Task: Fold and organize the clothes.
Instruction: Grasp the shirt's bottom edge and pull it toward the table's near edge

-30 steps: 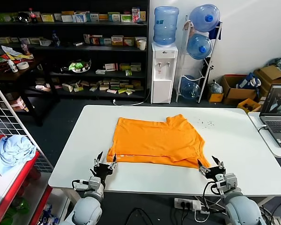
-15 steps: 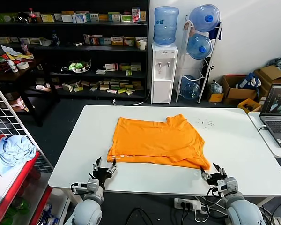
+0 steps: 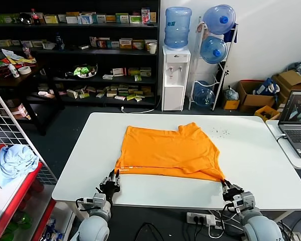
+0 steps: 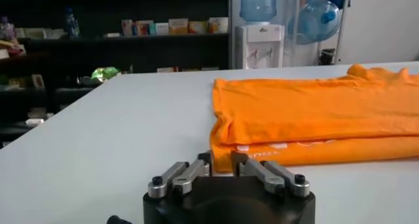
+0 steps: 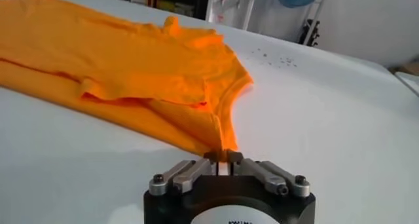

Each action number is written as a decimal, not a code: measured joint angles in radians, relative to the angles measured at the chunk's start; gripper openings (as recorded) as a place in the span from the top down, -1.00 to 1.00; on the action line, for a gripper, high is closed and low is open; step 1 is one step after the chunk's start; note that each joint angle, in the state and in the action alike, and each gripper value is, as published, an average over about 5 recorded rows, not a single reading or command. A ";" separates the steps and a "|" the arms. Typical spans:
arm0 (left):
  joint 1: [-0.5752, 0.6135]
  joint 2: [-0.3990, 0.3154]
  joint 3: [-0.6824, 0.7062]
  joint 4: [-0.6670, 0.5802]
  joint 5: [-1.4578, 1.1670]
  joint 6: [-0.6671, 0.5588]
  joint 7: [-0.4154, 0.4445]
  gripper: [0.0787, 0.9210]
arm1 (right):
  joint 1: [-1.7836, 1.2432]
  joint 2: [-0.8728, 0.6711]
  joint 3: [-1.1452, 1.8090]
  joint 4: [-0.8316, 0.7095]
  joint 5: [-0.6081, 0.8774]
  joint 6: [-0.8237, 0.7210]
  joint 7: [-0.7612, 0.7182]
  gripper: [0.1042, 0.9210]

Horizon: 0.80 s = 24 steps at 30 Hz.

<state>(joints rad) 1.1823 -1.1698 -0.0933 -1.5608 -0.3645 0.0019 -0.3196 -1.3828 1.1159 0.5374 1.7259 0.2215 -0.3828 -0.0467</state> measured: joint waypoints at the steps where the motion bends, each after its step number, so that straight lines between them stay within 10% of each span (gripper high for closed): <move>1: 0.001 0.002 0.000 0.000 0.001 -0.002 0.001 0.76 | -0.003 -0.002 0.001 0.004 -0.001 -0.002 0.001 0.94; 24: 0.138 0.092 -0.017 -0.173 -0.027 0.048 -0.020 0.98 | -0.164 -0.058 0.042 0.162 -0.022 -0.038 0.021 0.95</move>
<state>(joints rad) 1.3206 -1.0775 -0.1102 -1.7336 -0.3920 0.0499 -0.3392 -1.5469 1.0581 0.5793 1.8882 0.1994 -0.4205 -0.0258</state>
